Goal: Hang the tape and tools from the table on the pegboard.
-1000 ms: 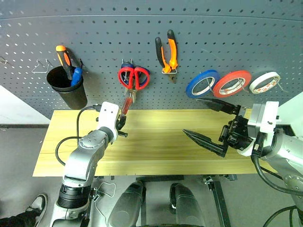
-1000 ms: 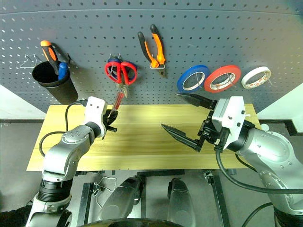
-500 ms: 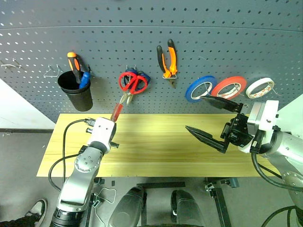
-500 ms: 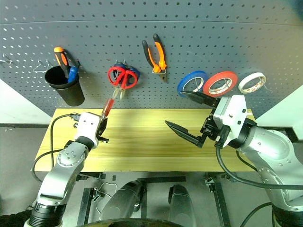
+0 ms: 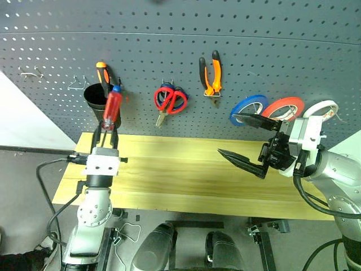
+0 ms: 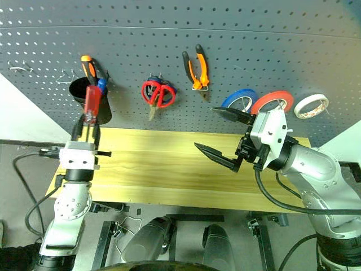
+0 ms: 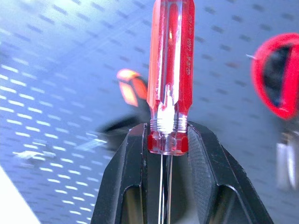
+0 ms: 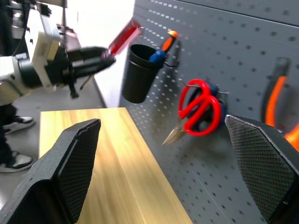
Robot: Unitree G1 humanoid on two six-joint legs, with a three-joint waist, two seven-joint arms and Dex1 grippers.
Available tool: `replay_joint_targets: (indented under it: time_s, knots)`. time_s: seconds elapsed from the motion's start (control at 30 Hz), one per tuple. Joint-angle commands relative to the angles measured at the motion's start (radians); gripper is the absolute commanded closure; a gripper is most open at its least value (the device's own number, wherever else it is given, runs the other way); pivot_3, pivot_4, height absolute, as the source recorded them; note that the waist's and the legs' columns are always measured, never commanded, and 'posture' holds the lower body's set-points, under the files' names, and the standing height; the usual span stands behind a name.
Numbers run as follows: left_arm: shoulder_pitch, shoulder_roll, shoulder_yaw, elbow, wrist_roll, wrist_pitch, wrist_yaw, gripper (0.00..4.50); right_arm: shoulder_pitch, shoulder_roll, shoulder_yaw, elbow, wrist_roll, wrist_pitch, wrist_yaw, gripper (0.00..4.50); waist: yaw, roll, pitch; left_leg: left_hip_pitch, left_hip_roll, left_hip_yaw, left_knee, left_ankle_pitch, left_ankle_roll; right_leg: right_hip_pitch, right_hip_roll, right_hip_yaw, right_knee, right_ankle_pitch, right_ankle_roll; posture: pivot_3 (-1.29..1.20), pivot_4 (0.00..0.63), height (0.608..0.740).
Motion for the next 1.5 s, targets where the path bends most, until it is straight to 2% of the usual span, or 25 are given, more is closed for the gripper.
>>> replay_joint_targets:
  time_s: [0.03, 0.27, 0.57, 0.7, 0.9, 1.23, 1.5]
  knots:
    - [-0.049, 0.013, 0.051, 0.006, 0.022, -0.071, 0.017, 3.68, -0.032, 0.029, -0.044, -0.013, 0.092, -0.023, 0.025, 0.00, 0.013, 0.000, 0.000, 0.000, 0.000, 0.000, 0.000, 0.000, 0.000, 0.000, 0.000, 0.000, 0.000, 0.000, 0.000, 0.14, 0.143, 0.710]
    - [-0.275, 0.055, 0.124, 0.119, 0.025, -0.097, 0.038, 3.68, -0.050, 0.029, -0.047, -0.001, 0.108, -0.013, 0.032, 0.00, 0.028, 0.000, 0.000, 0.000, 0.000, 0.000, 0.000, -0.002, 0.003, 0.000, 0.003, 0.000, 0.000, 0.001, 0.000, 0.14, 0.145, 0.710]
    - [-0.586, 0.047, 0.089, 0.333, 0.030, -0.199, 0.074, 3.68, -0.058, 0.016, -0.029, 0.009, 0.097, 0.002, 0.043, 0.00, 0.042, -0.001, 0.000, 0.000, 0.001, 0.001, 0.001, 0.000, 0.000, -0.001, 0.004, 0.001, 0.000, 0.001, 0.000, 0.12, 0.155, 0.710]
    - [-0.659, 0.047, 0.083, 0.412, 0.022, -0.236, 0.070, 3.68, -0.040, 0.004, -0.047, -0.012, 0.119, 0.025, 0.038, 0.00, 0.042, -0.001, 0.000, 0.000, 0.001, 0.002, 0.001, 0.000, 0.000, -0.001, 0.003, 0.001, 0.000, 0.001, 0.000, 0.10, 0.175, 0.710]
    - [-0.676, 0.036, 0.105, 0.521, -0.006, -0.244, 0.085, 3.68, -0.008, -0.026, -0.088, -0.056, 0.174, 0.078, 0.023, 0.00, 0.030, -0.001, 0.001, 0.000, 0.001, 0.002, 0.001, 0.000, 0.000, -0.001, 0.003, 0.001, 0.000, 0.001, 0.000, 0.05, 0.209, 0.710]
    - [-0.663, -0.037, 0.070, 0.591, -0.004, -0.274, 0.109, 3.68, 0.018, -0.107, -0.167, -0.107, 0.294, 0.175, -0.009, 0.00, -0.036, -0.006, 0.014, 0.000, 0.001, 0.001, 0.001, -0.003, 0.005, -0.001, 0.000, 0.001, 0.000, 0.001, 0.000, -0.03, 0.263, 0.710]
    - [-0.559, -0.059, 0.082, 0.459, 0.004, -0.191, 0.102, 3.68, 0.027, -0.126, -0.181, -0.117, 0.305, 0.200, -0.029, 0.00, -0.073, -0.005, 0.022, 0.000, 0.001, 0.001, 0.000, -0.003, 0.006, 0.000, -0.001, 0.001, -0.001, 0.001, 0.000, -0.04, 0.271, 0.710]
